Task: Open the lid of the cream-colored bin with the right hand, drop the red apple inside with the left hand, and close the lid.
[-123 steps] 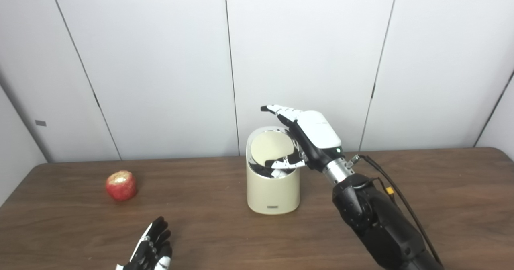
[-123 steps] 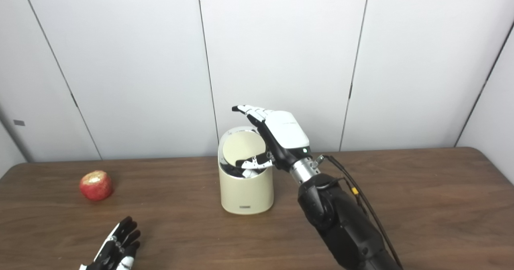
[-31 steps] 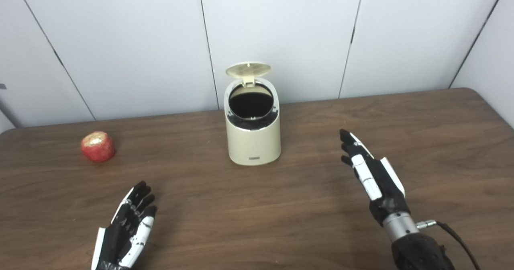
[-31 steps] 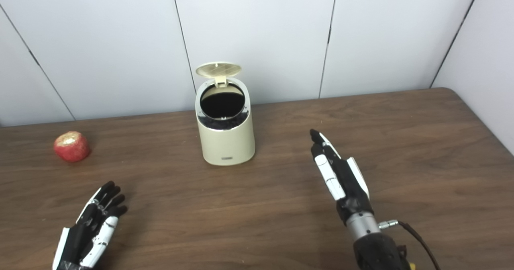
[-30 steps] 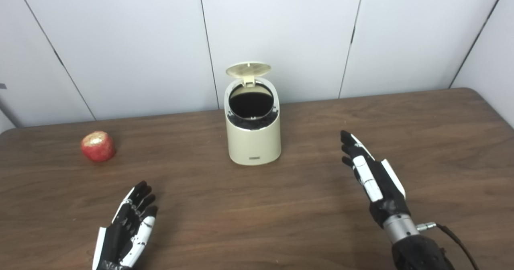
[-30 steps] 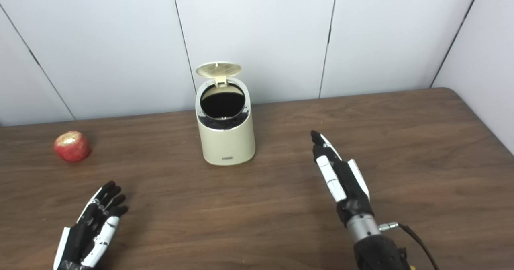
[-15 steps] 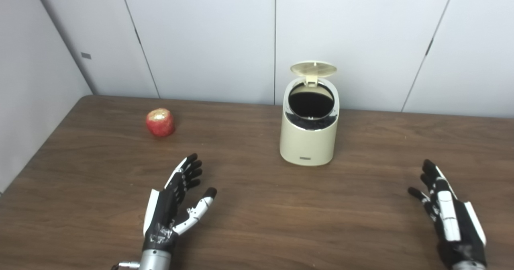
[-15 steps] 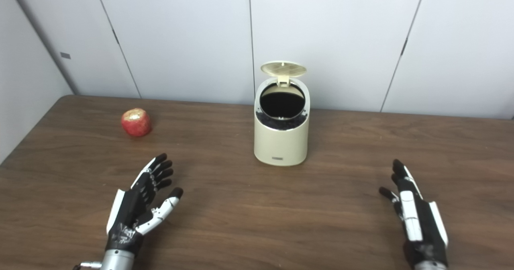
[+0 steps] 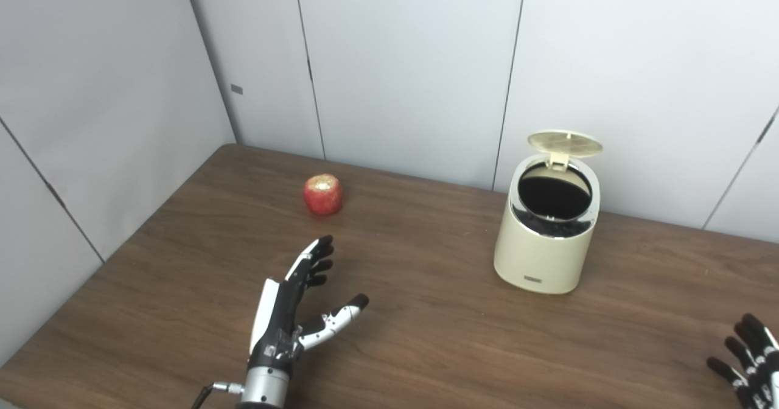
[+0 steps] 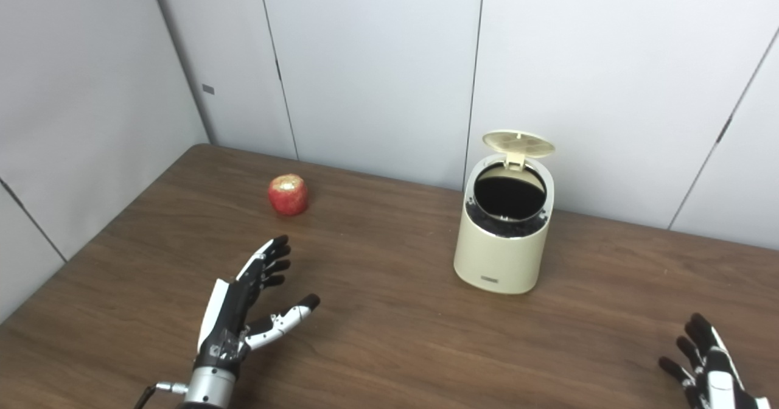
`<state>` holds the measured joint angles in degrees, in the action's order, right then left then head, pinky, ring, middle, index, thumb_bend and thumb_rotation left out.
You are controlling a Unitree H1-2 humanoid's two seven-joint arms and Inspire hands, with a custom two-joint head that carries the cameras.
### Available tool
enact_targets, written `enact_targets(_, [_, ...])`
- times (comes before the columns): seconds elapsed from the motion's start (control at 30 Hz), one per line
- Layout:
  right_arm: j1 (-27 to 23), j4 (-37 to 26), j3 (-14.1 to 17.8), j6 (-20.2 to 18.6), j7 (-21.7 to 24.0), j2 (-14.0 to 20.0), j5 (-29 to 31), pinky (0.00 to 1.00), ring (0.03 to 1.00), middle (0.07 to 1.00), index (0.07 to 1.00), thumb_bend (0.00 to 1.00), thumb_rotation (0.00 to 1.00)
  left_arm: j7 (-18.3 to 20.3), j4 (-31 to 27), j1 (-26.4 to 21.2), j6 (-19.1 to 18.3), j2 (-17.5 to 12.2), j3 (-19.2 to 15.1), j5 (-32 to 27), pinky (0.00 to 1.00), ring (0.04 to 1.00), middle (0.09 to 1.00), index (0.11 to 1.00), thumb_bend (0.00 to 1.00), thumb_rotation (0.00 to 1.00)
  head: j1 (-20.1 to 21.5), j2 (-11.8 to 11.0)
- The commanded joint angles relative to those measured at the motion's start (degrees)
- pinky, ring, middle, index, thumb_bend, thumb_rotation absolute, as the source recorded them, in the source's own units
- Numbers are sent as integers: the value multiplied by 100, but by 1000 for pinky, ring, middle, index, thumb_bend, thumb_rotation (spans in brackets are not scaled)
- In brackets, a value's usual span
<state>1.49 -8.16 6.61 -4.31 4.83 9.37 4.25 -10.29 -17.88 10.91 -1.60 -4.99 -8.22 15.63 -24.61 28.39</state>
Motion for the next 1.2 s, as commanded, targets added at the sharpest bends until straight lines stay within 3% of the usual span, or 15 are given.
enact_targets(0.0, [-113,-121,-7,132,63,84,52,840,925,941,917,581,983,-144,-52,-258,2,-107,-130,168,783,842,877,921,754,206,-9,-7])
enact_targets(0.1, [-138,-77,-4,118,62,101,62,816,917,935,906,598,972,-122,47,-483,-154,-283,-284,315,768,837,881,930,776,220,-20,-27])
enact_targets(0.23, [-119,-25,-17,171,87,135,57,809,908,917,880,617,949,-7,80,-871,-748,-626,-439,571,807,890,926,957,846,263,-23,-23])
enact_targets(0.37, [-99,8,-29,215,89,167,52,808,904,913,873,646,938,104,234,-1252,-1207,-962,-532,624,844,911,936,955,878,242,11,-27])
enact_targets(0.47, [-101,7,-40,241,107,194,56,797,901,916,875,653,935,126,445,-1471,-1322,-1163,-542,601,869,911,943,956,902,237,25,-26])
enact_targets(0.73, [-55,-135,-67,99,114,276,-3,754,878,898,867,695,916,257,1247,-2293,-1900,-1702,-370,903,748,871,933,939,917,251,0,45])
enact_targets(1.03, [-11,-196,-36,58,96,240,119,722,876,897,860,717,887,576,2235,-3037,-2052,-2253,77,1018,720,878,951,949,931,219,12,126])
enact_targets(1.17, [8,-276,-56,21,62,181,116,701,871,894,856,723,887,545,2567,-3299,-2036,-2384,228,1099,732,882,943,937,957,202,44,149])
